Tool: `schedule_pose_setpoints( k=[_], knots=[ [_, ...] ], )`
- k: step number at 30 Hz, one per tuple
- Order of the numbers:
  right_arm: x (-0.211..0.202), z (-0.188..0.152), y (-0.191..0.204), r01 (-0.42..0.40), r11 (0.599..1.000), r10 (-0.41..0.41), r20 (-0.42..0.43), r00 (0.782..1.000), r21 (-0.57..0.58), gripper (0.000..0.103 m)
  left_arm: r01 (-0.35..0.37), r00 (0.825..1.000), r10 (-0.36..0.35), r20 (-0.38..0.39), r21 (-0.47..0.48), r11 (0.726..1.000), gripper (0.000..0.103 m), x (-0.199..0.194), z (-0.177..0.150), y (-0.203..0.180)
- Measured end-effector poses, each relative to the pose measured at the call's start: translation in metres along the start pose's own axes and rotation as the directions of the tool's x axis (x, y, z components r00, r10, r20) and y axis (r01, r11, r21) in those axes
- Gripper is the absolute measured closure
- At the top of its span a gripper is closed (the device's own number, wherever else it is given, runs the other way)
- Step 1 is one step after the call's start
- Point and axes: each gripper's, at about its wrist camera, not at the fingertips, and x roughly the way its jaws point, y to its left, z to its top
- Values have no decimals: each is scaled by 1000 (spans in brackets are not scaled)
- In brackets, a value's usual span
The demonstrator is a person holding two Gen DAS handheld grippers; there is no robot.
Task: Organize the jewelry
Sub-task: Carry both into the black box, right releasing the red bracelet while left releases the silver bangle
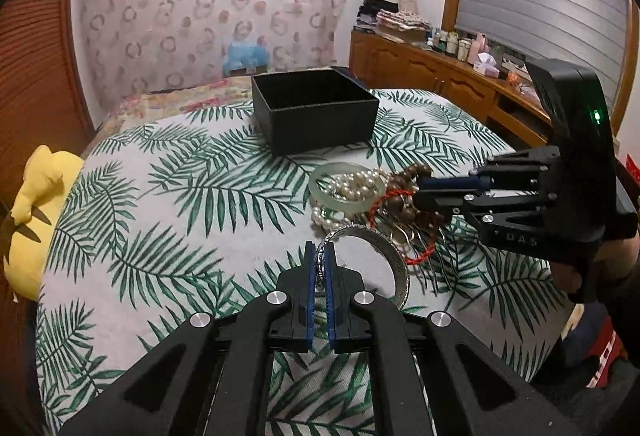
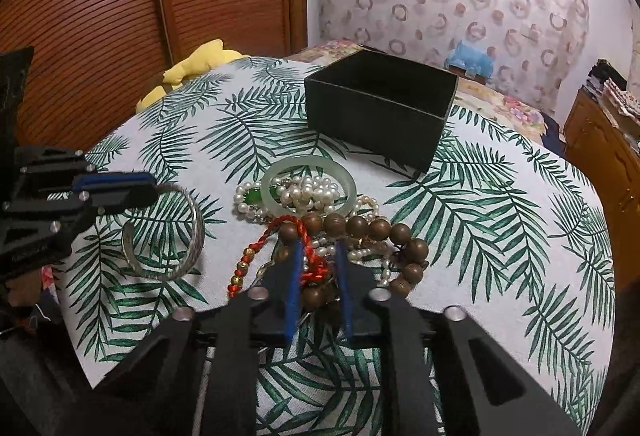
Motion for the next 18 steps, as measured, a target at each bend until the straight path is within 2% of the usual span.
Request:
schedule_pose_setpoints(
  k=[9,18],
  knots=[
    [-28,10,1,7,1000,-7,92,996,-3,95,-10,1000,10,19,-9,1000,100,0,8,6],
    [-42,50,-12,37,999,-33,160,987,-25,95,-24,998,24,63,-2,1000,100,1,34,12]
  ],
)
